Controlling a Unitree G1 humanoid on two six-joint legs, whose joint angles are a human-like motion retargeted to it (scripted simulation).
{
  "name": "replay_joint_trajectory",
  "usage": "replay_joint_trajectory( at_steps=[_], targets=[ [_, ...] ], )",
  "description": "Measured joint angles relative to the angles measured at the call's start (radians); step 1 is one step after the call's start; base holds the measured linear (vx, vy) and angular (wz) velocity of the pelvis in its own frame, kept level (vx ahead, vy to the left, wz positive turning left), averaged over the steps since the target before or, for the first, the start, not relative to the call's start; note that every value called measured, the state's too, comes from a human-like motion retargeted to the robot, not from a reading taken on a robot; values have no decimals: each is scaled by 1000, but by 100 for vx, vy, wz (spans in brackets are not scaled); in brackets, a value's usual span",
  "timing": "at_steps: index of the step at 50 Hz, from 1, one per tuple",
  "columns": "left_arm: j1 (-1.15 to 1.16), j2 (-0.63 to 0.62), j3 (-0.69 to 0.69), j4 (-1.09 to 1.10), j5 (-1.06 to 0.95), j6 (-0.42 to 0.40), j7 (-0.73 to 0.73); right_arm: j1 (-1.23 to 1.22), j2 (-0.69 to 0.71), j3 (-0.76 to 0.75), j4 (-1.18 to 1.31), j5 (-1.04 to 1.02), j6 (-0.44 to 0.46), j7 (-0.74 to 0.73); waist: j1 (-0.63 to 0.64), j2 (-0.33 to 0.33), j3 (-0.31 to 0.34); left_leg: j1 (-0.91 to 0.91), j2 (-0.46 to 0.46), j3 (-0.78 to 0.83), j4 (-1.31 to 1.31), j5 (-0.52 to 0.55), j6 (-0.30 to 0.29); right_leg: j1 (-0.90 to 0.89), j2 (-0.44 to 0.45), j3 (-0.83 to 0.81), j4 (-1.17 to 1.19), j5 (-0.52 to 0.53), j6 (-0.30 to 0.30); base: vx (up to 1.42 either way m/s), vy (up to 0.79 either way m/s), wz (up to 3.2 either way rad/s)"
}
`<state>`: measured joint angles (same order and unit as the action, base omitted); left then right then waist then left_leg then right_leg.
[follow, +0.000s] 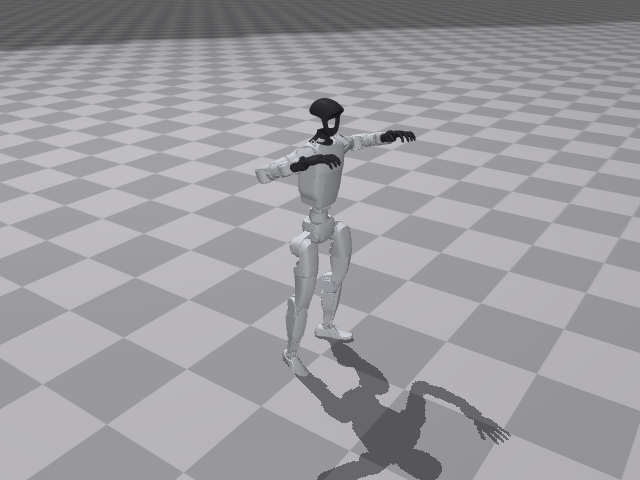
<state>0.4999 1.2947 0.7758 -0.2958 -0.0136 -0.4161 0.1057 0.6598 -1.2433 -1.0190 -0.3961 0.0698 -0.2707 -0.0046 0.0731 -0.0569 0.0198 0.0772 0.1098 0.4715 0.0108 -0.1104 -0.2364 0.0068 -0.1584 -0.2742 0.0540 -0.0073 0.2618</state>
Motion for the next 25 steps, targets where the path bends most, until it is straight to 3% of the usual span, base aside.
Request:
replay_joint_trajectory(
  at_steps=[3, 7, 12, 15, 18, 22, 25],
  targets=[
    [-92, -79, -99, 54, 15, -37, 200, -74, 6, 58, -9, -53, -44, -136, -6, 6, 11, 4, 0, -1, -5, 4, 1, 1, 2, 0, 1, 0, 0, 0, 0, 0],
    [-393, -275, -404, 48, 20, 14, 441, -362, 106, 276, -143, -235, -31, -386, 8, 9, 11, 8, -4, 1, -12, 8, 11, 2, 0, 2, 0, 0, 0, 0, 0, 0],
    [-891, -675, -915, -59, -102, 30, 420, -1005, 535, 944, -257, -51, -35, -510, 16, -11, -7, 17, -20, -2, -10, -1, 36, 12, -18, 6, 0, -6, 0, 0, 0, 0],
    [-1141, -966, -1181, -40, -193, 77, 316, -1297, 840, 1324, -177, 89, -3, -406, -3, -18, -11, 24, -33, -8, -6, -7, 54, 21, -33, 5, 5, -10, 0, 0, 0, 0],
    [-1248, -1103, -1247, -13, -159, 54, 359, -1404, 948, 1399, -140, -44, -8, -450, -5, -19, -22, 23, -33, -7, -9, -5, 53, 17, -32, 7, 7, -9, 0, 0, 0, 0],
    [-1247, -1060, -1147, -61, -97, 34, 434, -1375, 944, 1289, -165, -66, -31, -554, 2, -22, -21, 19, -27, -1, -11, -2, 49, 9, -25, 11, 6, -5, 0, 0, 0, 0],
    [-1268, -1115, -1178, -64, -91, 38, 508, -1412, 963, 1354, -141, -99, -19, -602, 5, -30, -16, 21, -26, 3, -12, -4, 50, 10, -24, 14, 3, -3, 0, 0, 0, 0]
  ],
)
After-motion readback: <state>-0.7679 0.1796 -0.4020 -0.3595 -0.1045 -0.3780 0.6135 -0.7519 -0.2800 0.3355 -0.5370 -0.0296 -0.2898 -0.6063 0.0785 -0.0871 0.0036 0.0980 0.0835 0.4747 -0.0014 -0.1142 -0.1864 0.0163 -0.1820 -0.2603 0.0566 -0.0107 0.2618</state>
